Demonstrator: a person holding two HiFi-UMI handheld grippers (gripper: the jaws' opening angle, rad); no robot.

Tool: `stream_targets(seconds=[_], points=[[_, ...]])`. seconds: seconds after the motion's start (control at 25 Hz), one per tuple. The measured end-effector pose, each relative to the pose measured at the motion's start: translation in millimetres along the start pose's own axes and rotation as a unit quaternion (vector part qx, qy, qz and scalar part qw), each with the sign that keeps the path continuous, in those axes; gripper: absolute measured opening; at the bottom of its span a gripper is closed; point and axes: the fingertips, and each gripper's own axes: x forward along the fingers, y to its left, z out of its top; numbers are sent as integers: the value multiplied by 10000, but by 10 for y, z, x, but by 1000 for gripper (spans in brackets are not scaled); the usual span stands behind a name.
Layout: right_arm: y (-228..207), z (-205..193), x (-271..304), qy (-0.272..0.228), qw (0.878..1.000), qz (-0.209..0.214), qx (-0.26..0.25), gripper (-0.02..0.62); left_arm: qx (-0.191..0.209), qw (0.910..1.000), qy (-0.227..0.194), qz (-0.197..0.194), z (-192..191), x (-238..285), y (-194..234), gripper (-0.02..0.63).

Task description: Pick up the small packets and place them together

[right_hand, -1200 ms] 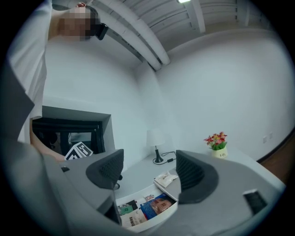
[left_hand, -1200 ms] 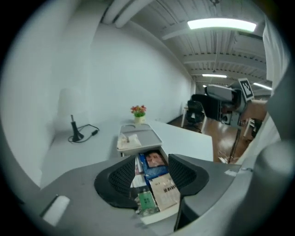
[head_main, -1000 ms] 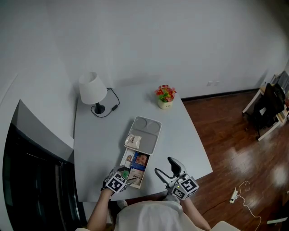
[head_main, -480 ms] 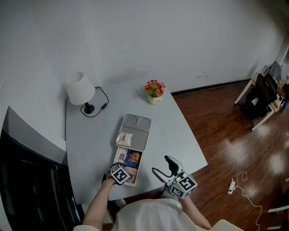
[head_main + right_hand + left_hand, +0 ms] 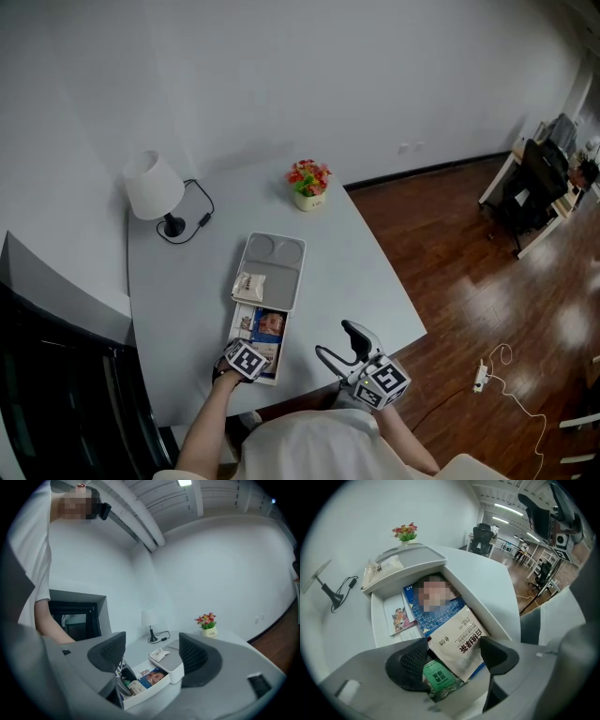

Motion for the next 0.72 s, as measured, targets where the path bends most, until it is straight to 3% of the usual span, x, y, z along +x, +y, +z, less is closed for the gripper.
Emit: stream_targets(seconds=[0.32,0.6,0.64,0.72], points=[[10,1,18,-17,10000,38,4,354,-299,9987,-308,256,0,-126,27,253],[56,-28,36,2,9999,117,20,354,-598,9945,-693,508,-20,-485,67,123],[61,-30,44,4,9999,131,19,354,-660,9938,-737,515,-42,-528,68,70],[69,-24,67,-1,9999,162,18,354,-758,9922,-845,515,-87,-594,74,51]])
